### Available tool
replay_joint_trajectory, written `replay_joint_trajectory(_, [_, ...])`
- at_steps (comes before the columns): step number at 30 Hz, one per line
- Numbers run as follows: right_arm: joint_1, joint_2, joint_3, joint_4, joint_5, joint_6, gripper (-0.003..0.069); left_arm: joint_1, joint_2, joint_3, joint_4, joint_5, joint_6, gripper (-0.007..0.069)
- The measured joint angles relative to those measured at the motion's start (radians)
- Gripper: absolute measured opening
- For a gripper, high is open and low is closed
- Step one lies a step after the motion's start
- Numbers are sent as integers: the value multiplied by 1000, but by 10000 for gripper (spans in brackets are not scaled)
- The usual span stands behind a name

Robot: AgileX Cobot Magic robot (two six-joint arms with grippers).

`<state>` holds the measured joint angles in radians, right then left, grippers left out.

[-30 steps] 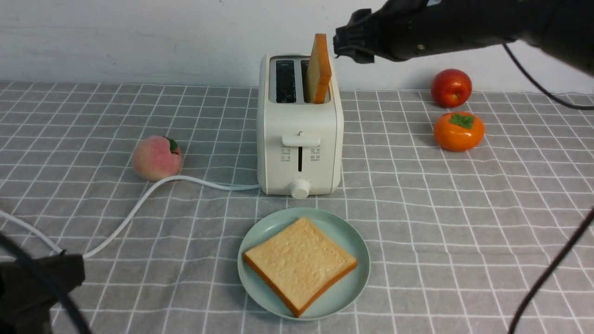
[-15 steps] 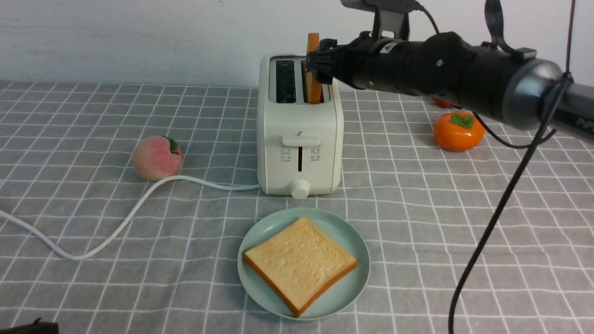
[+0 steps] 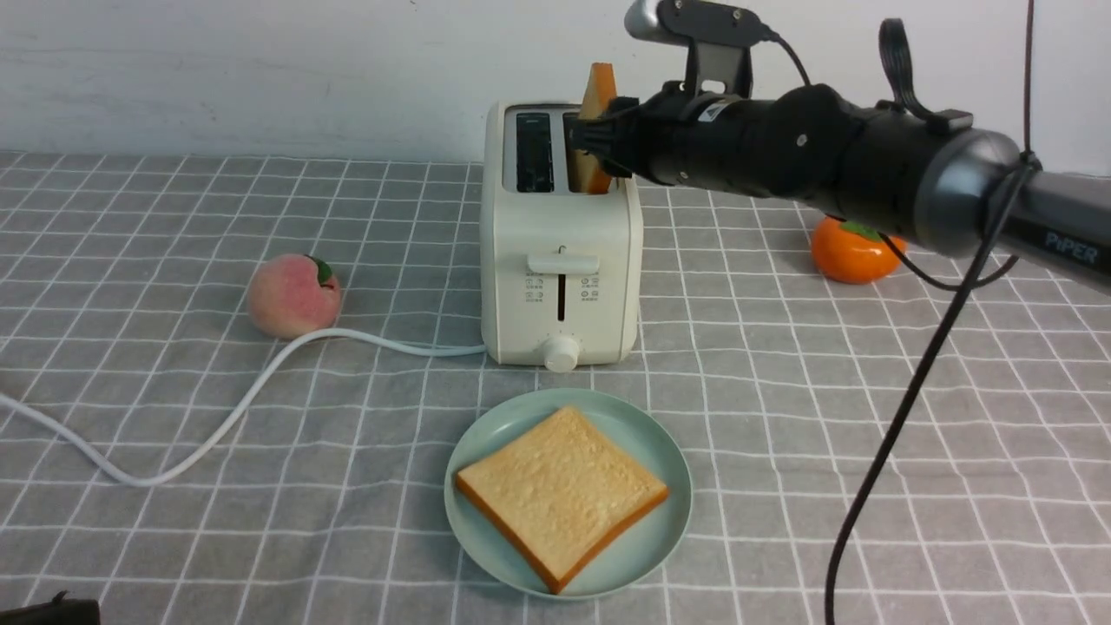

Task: Take toasted bread from bread machine on grey coffee table place on plate.
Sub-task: 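Grasp the toast slice in the toaster and pull it up out of the slot with the right gripper, then place the held slice of bread on top of the slice on the plate with the right gripper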

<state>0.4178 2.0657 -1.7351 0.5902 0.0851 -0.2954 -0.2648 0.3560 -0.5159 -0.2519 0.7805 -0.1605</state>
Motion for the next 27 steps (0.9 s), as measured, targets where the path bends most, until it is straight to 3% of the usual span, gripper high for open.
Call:
replay_joint_trajectory(1, [0,-7,0,0,-6,0,93,0,0,0,14,-4,0,-14])
replay_joint_trajectory(2, [0,-16,0,0,-7,0,65,0,0,0,26,-5,-2,-14])
replay_joint_trajectory(7, [-2,-135,0,-28,0,-34,75,0,0,0,62,-5,-2,-14])
replay_joint_trajectory(11, [-10,-320,0,-33,97,-47,75,0,0,0,68,2,-3,-14])
replay_joint_trajectory(14, [-23,-447,-3,-42,263,-49,75,0,0,0,70,8,-3,-14])
replay_joint_trajectory(19, [-81,-616,-5,-52,694,-26,75,0,0,0,82,8,-3,-14])
replay_joint_trajectory(20, [-81,-620,-5,-52,694,-23,75,0,0,0,82,8,-3,-14])
replay_joint_trajectory(21, [-109,-655,-4,-49,872,2,75,0,0,0,85,8,-3,-14])
replay_joint_trajectory(25, [-135,-690,59,-3,1059,13,75,0,0,1,91,-5,-3,-14])
replay_joint_trajectory(27, [-136,-690,138,40,1076,0,75,0,0,1,92,-15,-3,-14])
